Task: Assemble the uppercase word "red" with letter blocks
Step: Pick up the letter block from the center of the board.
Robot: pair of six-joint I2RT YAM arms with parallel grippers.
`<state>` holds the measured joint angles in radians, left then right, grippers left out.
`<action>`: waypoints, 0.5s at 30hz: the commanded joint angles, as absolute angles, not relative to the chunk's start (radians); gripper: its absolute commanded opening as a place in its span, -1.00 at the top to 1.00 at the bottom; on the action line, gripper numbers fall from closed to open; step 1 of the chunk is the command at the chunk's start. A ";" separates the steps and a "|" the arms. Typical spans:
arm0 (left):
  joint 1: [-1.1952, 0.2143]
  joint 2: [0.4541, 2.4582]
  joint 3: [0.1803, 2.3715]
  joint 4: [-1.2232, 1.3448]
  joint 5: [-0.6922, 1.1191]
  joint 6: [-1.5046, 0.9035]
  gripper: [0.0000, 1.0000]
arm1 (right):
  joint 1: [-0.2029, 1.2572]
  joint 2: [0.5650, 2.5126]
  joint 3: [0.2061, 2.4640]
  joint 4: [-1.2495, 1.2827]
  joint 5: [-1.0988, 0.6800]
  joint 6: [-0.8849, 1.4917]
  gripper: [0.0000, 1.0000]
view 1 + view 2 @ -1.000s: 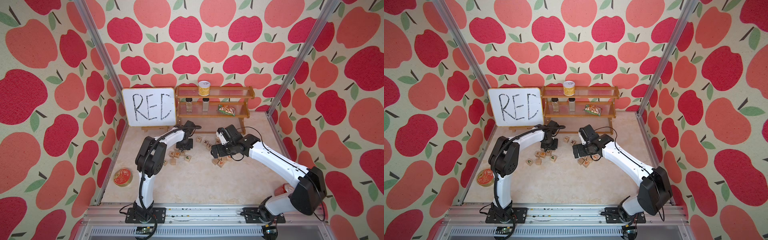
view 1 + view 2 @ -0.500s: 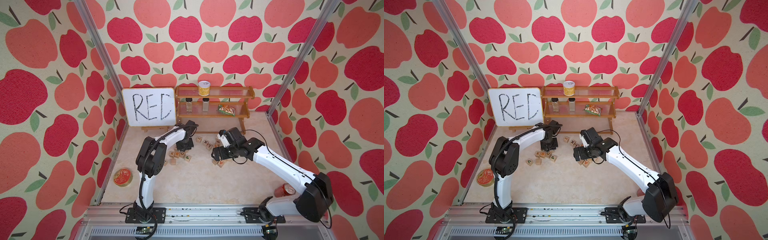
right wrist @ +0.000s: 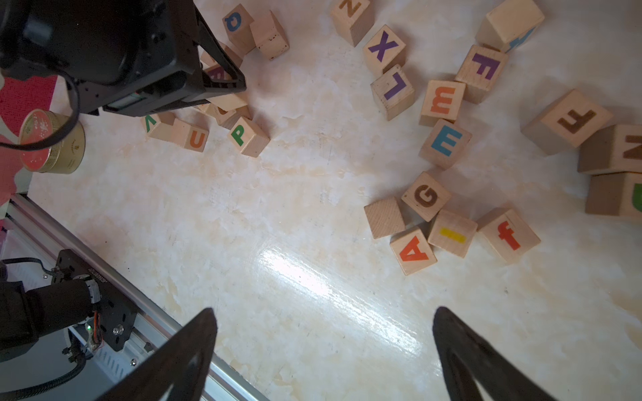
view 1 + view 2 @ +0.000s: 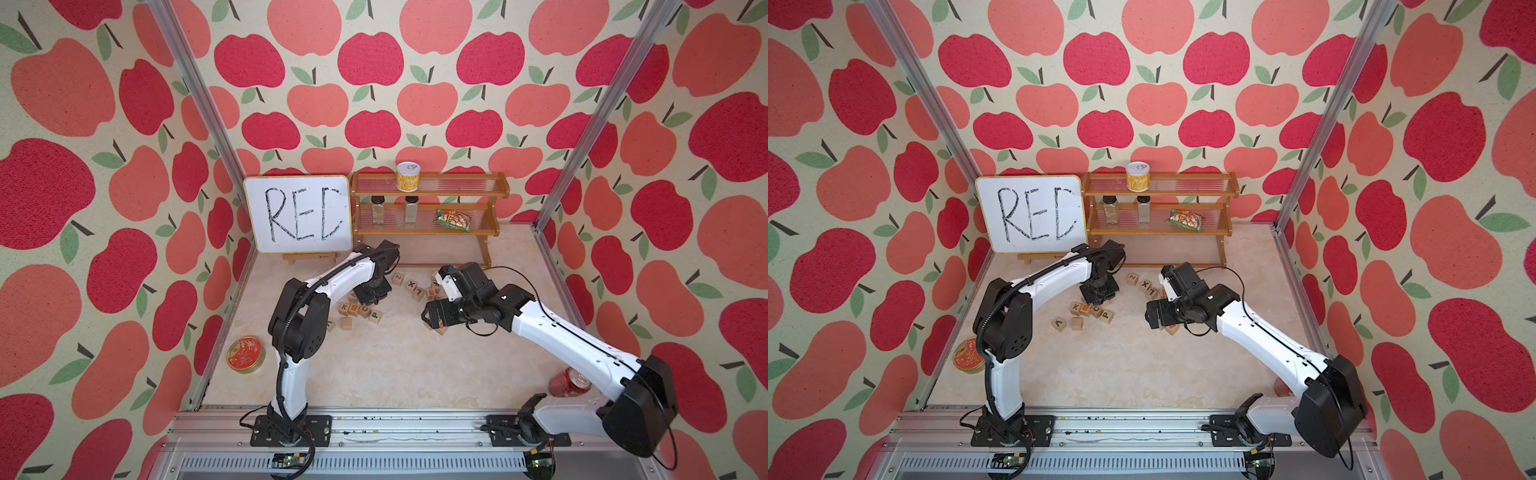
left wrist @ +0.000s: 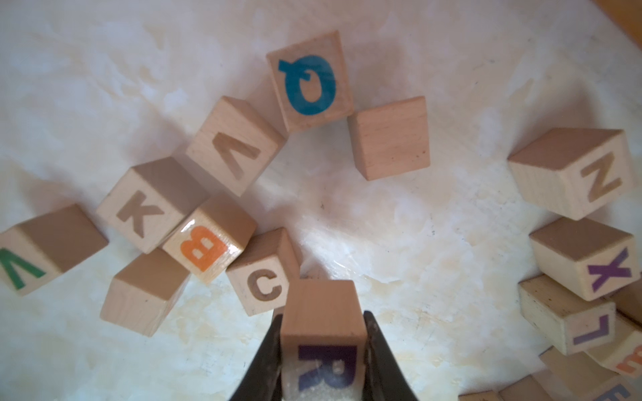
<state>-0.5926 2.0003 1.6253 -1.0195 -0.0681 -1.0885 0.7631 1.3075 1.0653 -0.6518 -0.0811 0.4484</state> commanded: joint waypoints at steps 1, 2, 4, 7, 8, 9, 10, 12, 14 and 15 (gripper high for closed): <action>-0.609 1.948 1.641 -1.117 -0.127 -1.244 0.71 | 0.789 1.276 1.045 -0.639 -0.083 0.481 -0.98; -0.613 1.936 1.634 -1.124 -0.136 -1.273 0.70 | 0.796 1.272 1.040 -0.637 -0.079 0.486 -0.98; -0.621 1.916 1.620 -1.141 -0.152 -1.329 0.70 | 0.812 1.265 1.033 -0.630 -0.076 0.496 -0.98; -0.633 1.885 1.589 -1.153 -0.160 -1.408 0.70 | 0.835 1.250 1.016 -0.617 -0.068 0.513 -0.98; -0.637 1.870 1.573 -1.152 -0.160 -1.438 0.70 | 0.840 1.245 1.010 -0.612 -0.066 0.519 -0.98; -0.643 1.857 1.558 -1.153 -0.164 -1.467 0.70 | 0.848 1.239 1.002 -0.607 -0.066 0.526 -0.98; -0.648 1.844 1.544 -1.151 -0.166 -1.492 0.70 | 0.853 1.233 0.996 -0.600 -0.063 0.532 -0.98; -0.662 1.806 1.501 -1.136 -0.169 -1.551 0.70 | 0.866 1.215 0.979 -0.587 -0.059 0.546 -0.98; -0.674 1.770 1.463 -1.113 -0.172 -1.598 0.70 | 0.878 1.201 0.963 -0.575 -0.053 0.559 -0.98; -0.679 1.753 1.443 -1.099 -0.175 -1.611 0.70 | 0.884 1.193 0.956 -0.570 -0.050 0.564 -0.98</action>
<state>-0.6651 1.8019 1.4853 -1.0775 -0.1448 -1.4540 0.8684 1.2266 0.9787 -0.5968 -0.0692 0.5251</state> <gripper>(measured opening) 0.294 0.991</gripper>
